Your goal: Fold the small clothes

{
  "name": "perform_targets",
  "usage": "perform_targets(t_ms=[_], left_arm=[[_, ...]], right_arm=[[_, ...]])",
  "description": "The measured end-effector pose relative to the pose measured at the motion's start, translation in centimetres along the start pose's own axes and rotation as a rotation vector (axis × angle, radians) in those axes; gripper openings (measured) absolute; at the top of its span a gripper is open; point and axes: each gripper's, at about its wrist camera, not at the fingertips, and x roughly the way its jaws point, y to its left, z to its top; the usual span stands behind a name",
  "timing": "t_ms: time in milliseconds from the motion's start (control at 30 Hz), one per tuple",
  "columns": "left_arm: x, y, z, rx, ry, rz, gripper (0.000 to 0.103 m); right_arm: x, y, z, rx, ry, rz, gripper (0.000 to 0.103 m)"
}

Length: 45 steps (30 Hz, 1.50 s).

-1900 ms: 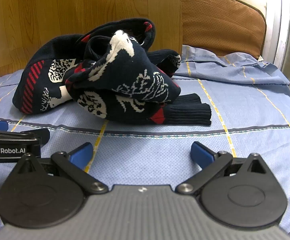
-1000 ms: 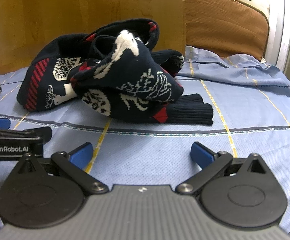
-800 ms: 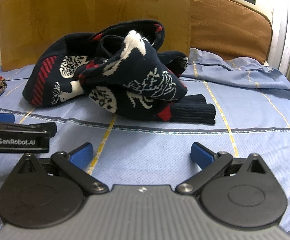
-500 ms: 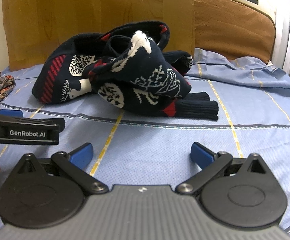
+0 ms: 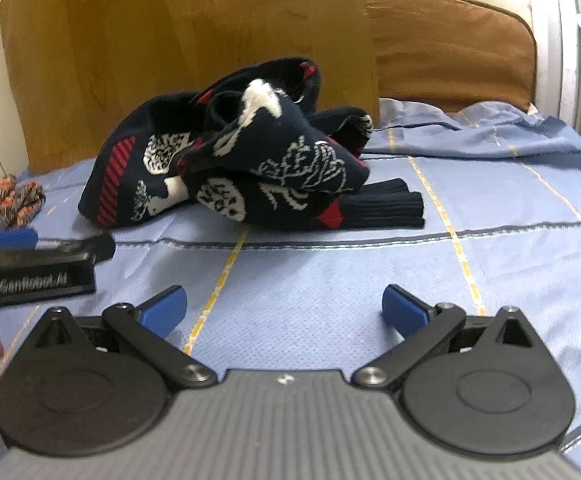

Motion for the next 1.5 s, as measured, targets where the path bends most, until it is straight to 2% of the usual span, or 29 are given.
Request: perform_targets(t_ms=[100,267,433,633,800,967,1133,1500], left_arm=[[-0.5,0.3,-0.2,-0.021,-0.024,0.023,0.103],[-1.0,0.7,-0.8,-0.055,-0.027,0.042,0.103],[-1.9,0.4,-1.0,-0.04,-0.071,0.071,0.103],[-2.3,0.2,-1.0,-0.034,-0.086,0.101,0.103],[-3.4,0.0,-1.2,-0.022,-0.151,0.114,0.103],[-2.9,0.3,-1.0,-0.035,-0.106,0.074,0.103],[-3.1,0.2,-1.2,-0.029,-0.117,0.061,0.103],[-3.0,0.5,-1.0,-0.039,-0.106,0.077,0.103]], right_arm=[[0.0,-0.6,0.0,0.04,-0.006,0.012,0.103],[0.0,-0.3,0.0,0.032,-0.003,0.012,0.103],[-0.2,-1.0,0.0,0.069,-0.014,0.042,0.103],[0.0,-0.8,0.2,0.053,-0.001,0.044,0.103],[0.0,-0.9,0.2,0.057,-0.002,0.047,0.103],[0.1,-0.7,0.2,0.042,0.004,0.037,0.103],[0.1,-0.6,0.2,0.038,0.005,0.034,0.103],[-0.1,-0.5,0.1,0.035,-0.002,0.025,0.103]])
